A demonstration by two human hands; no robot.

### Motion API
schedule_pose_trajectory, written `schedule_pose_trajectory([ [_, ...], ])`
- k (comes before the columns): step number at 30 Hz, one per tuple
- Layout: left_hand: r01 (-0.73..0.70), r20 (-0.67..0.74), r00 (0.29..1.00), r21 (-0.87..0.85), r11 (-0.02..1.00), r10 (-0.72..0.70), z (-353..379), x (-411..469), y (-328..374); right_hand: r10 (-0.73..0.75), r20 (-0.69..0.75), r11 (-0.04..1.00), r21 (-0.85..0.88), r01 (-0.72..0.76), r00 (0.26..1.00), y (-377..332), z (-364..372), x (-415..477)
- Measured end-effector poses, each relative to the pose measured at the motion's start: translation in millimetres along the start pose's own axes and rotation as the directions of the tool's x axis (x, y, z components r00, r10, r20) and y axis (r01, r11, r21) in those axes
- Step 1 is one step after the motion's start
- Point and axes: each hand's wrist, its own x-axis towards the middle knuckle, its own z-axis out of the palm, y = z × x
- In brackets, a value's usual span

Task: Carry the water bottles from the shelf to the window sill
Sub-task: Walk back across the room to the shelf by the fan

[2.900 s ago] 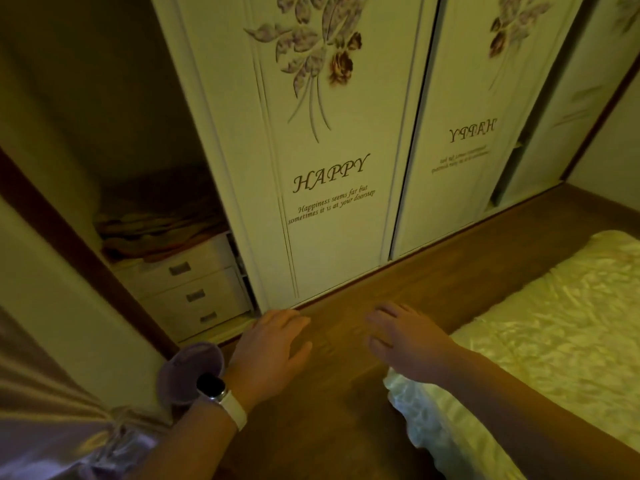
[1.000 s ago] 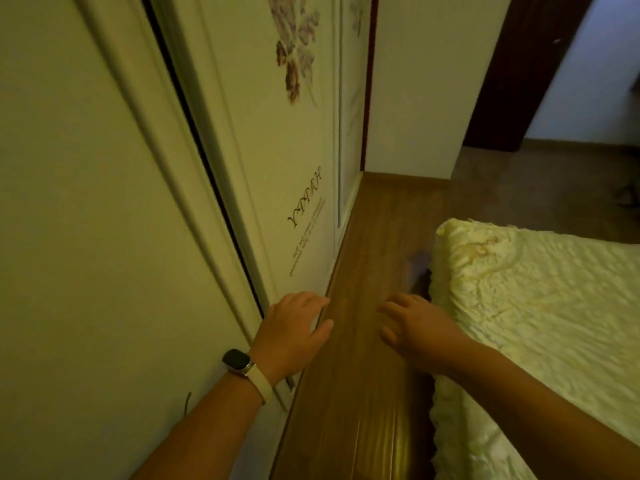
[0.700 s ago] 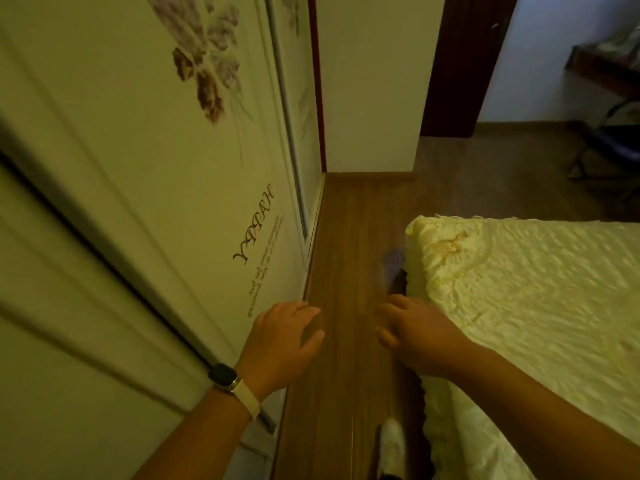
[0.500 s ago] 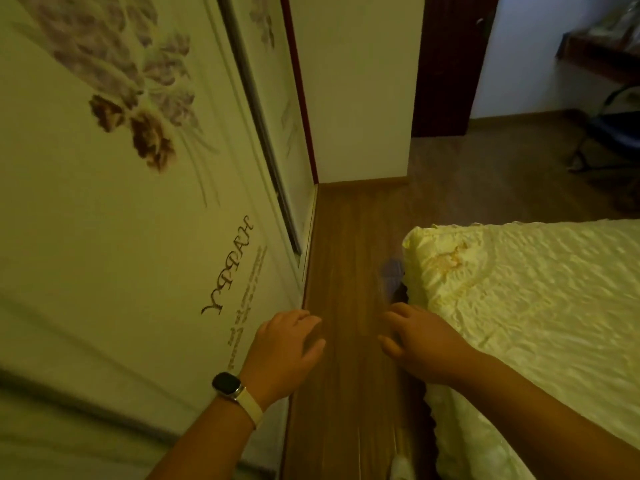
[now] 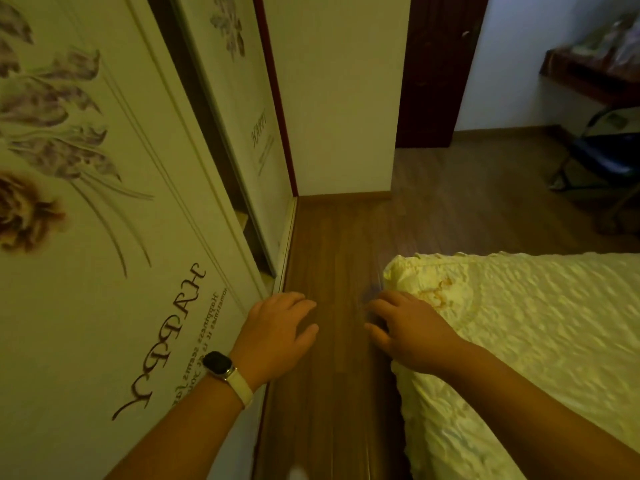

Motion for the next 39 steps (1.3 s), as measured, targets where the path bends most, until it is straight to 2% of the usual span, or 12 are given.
schedule_pose_trajectory([
  [8,-0.043,0.068,0.997,-0.041,0.998,0.046,26.8,129.7,-58.1,0.122,0.077,0.991,-0.069,-0.116,0.99,50.4,12.5,107.0],
  [13,-0.06,0.112,0.991,-0.056,0.997,0.066,24.3,234.0,-107.7,0.209,0.07,0.975,-0.095,-0.202,0.975,78.2,-4.4,196.0],
  [20,-0.202,0.101,0.973,-0.058,0.978,0.207,5.7,361.1,-140.2,0.268,-0.078,0.961,-0.055,-0.272,0.96,105.4,-48.1,296.5],
  [26,-0.29,0.127,0.947,-0.054,0.956,0.294,0.1,446.0,-143.2,0.356,-0.107,0.931,-0.043,-0.362,0.928,159.2,-64.1,342.6],
  [29,-0.282,0.142,0.947,-0.059,0.958,0.287,1.8,490.6,-146.6,0.382,-0.098,0.921,-0.044,-0.388,0.919,194.4,-66.0,374.6],
  [35,-0.229,0.128,0.964,-0.043,0.972,0.233,10.9,592.1,-146.4,0.336,-0.058,0.941,-0.012,-0.338,0.94,268.2,-61.6,452.3],
  [39,-0.207,0.167,0.963,-0.037,0.978,0.211,9.9,665.9,-129.7,0.332,-0.008,0.943,0.027,-0.332,0.943,324.3,-77.3,501.1],
])
